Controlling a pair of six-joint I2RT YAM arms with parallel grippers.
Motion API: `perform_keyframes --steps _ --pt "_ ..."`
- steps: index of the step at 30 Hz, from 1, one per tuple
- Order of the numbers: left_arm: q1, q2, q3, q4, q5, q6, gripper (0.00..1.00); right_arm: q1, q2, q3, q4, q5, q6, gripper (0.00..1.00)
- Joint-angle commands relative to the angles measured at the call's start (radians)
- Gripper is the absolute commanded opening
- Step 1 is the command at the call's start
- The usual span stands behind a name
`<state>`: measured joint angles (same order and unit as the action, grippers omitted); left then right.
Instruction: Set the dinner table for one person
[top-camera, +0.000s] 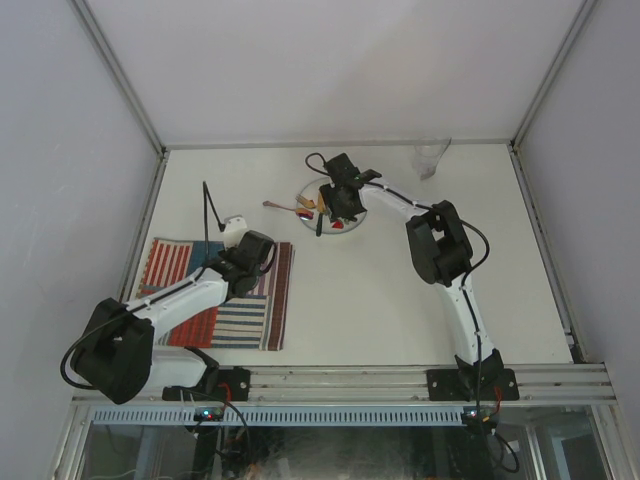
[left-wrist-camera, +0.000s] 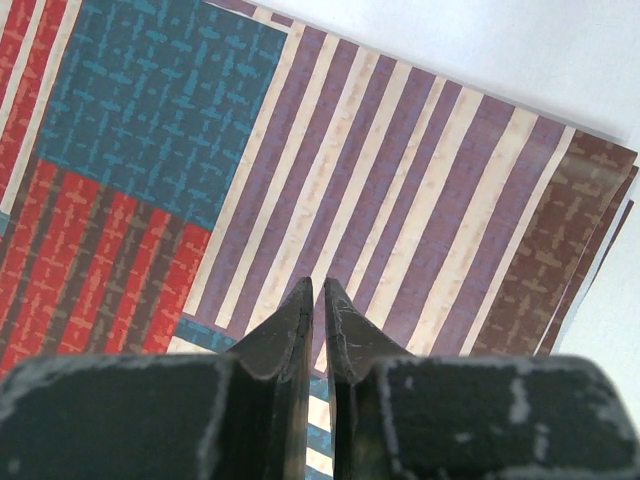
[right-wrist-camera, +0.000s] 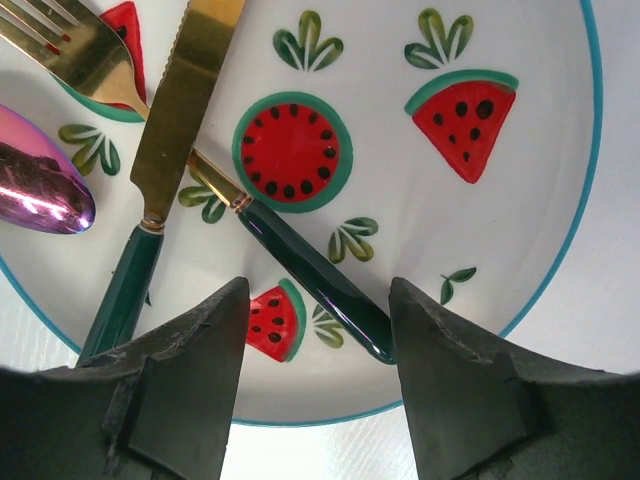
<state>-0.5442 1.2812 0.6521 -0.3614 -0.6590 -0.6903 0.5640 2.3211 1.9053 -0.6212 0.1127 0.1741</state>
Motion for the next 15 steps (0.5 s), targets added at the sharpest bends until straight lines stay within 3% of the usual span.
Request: perform_keyframes --steps 1,9,15 --pt "-0.005 -0.007 0.001 0.023 -0.016 -0.021 0.13 -0.004 -0.007 -0.013 0.040 -0.020 -0.002 0.58" --pt "-0.005 0.008 0.025 0.021 -0.013 -0.012 0.13 0.002 -0.088 -0.014 0.075 0.032 0.030 0.59" --pt "-0.005 0.001 0.021 0.019 -0.013 -0.011 0.13 0.013 -0.084 0.131 0.018 -0.055 0.060 0.61"
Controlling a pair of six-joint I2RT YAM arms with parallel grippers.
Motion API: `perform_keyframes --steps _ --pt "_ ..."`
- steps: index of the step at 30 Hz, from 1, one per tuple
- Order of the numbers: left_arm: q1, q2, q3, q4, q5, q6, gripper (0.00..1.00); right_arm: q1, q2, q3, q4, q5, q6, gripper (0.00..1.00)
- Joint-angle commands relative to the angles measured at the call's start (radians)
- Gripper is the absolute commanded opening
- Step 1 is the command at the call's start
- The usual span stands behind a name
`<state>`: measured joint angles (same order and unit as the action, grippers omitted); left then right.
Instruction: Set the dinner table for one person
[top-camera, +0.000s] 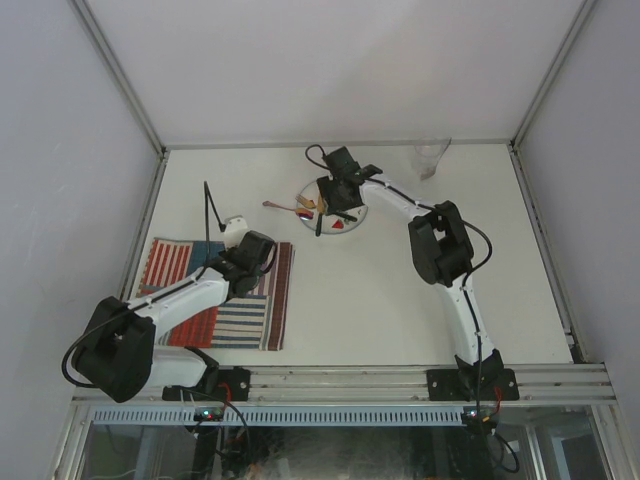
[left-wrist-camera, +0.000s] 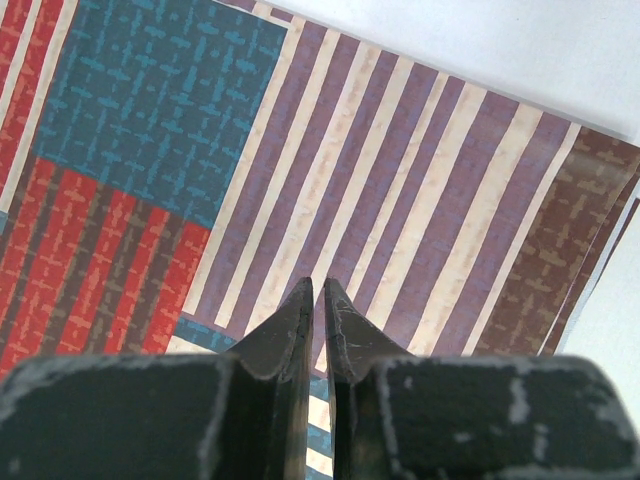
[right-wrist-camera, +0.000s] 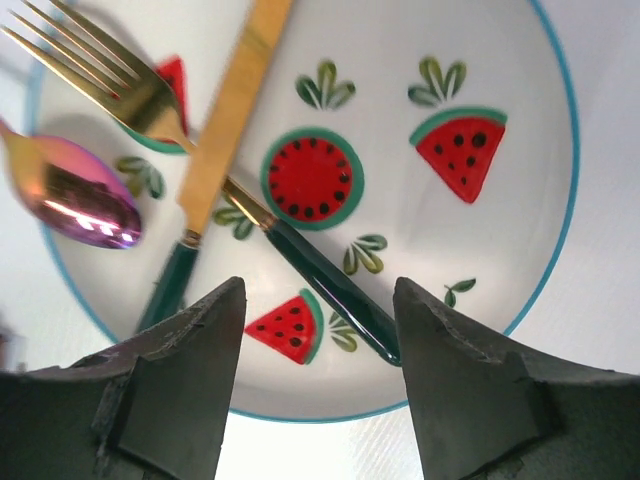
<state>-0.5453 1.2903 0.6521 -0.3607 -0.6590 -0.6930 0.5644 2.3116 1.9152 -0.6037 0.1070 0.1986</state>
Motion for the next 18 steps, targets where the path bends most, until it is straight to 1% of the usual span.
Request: perform_keyframes --steps 1,6,11,18 --pt "-0.004 -0.011 0.019 0.017 -0.014 -0.008 0.13 0.022 -0.072 0.130 -0.004 -0.047 0.039 0.61" --pt "-0.004 -0.033 0.005 0.016 -0.018 -0.007 0.13 0.069 -0.053 0.127 -0.016 -0.035 0.066 0.61" --pt "-0.004 -0.027 0.001 0.017 -0.013 -0.010 0.13 0.094 -0.023 0.104 -0.008 -0.075 0.123 0.60" --pt "-0.004 -0.052 -0.015 0.011 -0.027 -0.008 0.13 0.117 -0.005 0.060 0.010 -0.038 0.135 0.59"
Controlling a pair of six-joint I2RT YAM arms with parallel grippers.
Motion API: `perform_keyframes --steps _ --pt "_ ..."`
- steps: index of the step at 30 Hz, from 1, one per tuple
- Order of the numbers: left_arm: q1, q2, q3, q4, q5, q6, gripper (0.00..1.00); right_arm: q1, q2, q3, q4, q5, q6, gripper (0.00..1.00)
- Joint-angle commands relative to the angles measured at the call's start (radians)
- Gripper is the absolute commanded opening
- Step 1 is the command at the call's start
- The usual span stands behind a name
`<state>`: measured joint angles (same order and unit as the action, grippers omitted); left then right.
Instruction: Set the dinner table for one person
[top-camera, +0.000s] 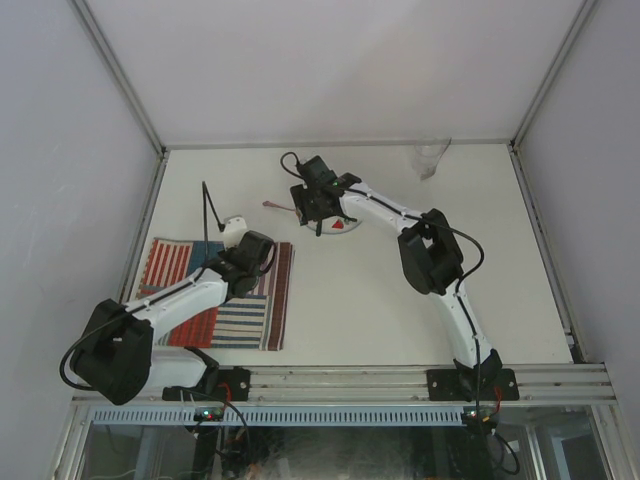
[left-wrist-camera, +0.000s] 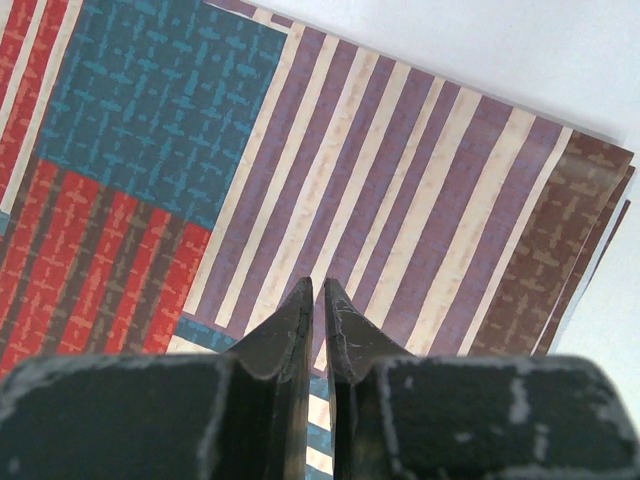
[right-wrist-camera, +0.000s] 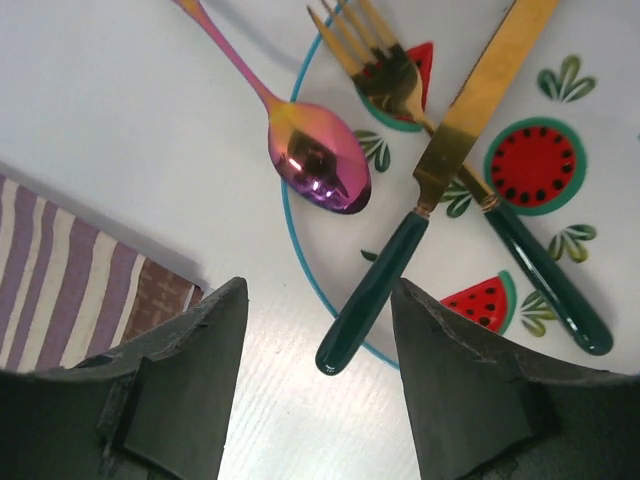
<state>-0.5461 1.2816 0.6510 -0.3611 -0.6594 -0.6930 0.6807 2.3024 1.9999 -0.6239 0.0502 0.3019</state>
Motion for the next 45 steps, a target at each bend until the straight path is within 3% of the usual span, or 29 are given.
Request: perform_keyframes --steps 1,9,17,21,25,36,45 --pt "-0.003 -0.042 -0.014 0.010 -0.028 -0.007 0.13 -0.002 0.004 -0.030 0.034 0.021 0.030 0.59" --pt "-0.004 -0.034 -0.015 0.013 -0.022 -0.015 0.13 -0.028 -0.004 -0.087 0.057 0.015 0.038 0.59" --pt "-0.003 -0.025 -0.007 0.009 -0.021 -0.014 0.13 -0.046 0.012 -0.141 0.130 -0.111 0.075 0.54" --pt "-0.003 -0.023 -0.010 0.008 -0.024 -0.016 0.13 -0.047 0.019 -0.153 0.165 -0.151 0.084 0.23" --pt "-0.003 -0.021 -0.011 0.007 -0.028 -0.014 0.13 -0.052 0.021 -0.151 0.159 -0.146 0.080 0.00" --pt "-0.003 -0.006 0.000 0.012 -0.028 -0.020 0.12 -0.090 -0.064 -0.164 0.099 -0.035 0.013 0.00" --pt "-0.003 0.040 0.035 0.035 -0.016 -0.008 0.12 -0.169 -0.191 -0.277 0.128 -0.012 0.007 0.00"
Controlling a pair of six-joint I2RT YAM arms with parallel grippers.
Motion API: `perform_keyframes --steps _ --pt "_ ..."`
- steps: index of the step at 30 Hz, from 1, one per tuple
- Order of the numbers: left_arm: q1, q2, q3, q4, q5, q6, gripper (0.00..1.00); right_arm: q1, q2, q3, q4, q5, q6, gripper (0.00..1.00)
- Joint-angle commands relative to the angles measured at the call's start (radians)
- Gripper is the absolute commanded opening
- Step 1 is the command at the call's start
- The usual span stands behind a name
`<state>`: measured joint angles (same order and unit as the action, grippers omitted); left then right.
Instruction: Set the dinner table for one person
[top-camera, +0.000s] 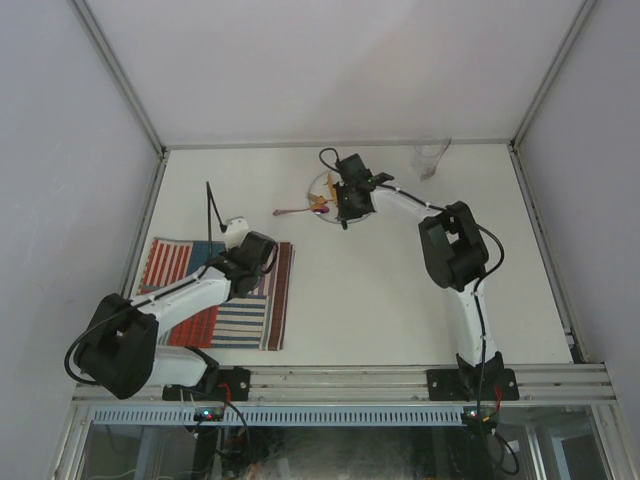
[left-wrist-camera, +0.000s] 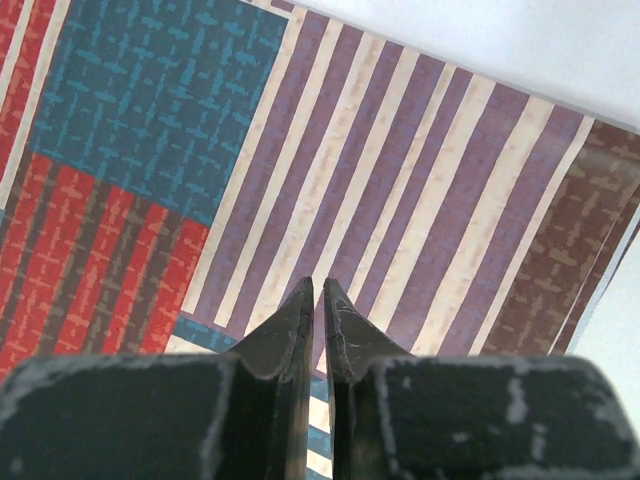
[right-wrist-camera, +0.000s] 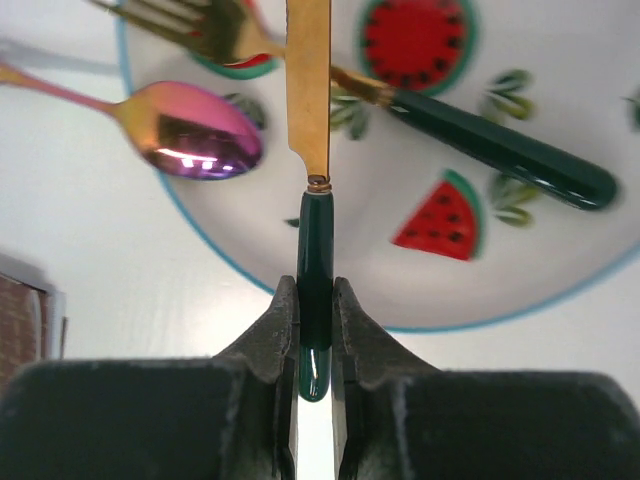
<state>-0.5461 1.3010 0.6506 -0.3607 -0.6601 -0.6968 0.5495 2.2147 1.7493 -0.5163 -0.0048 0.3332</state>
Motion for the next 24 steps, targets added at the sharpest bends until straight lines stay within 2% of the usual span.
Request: perform_keyframes --steps 1,8,10,16,18,24 --pt "-0.004 0.029 0.045 0.035 -0.013 0.000 0.12 -0.043 -0.110 -0.034 0.026 0.031 -0.023 0.00" --pt "-0.008 0.045 0.075 0.057 -0.005 0.018 0.13 -0.052 -0.124 -0.066 0.035 0.023 -0.020 0.00" --pt "-0.008 0.083 0.100 0.093 0.004 0.091 0.14 -0.062 -0.128 -0.084 0.029 0.043 -0.022 0.00" --pt "-0.011 0.222 0.208 0.232 0.152 0.184 0.18 -0.112 -0.194 -0.195 0.052 0.099 -0.018 0.00" --pt "-0.011 0.264 0.259 0.259 0.198 0.198 0.19 -0.138 -0.219 -0.228 0.058 0.096 -0.015 0.00" --pt "-0.011 0.405 0.465 0.232 0.219 0.229 0.19 -0.195 -0.294 -0.304 0.097 0.064 -0.029 0.00"
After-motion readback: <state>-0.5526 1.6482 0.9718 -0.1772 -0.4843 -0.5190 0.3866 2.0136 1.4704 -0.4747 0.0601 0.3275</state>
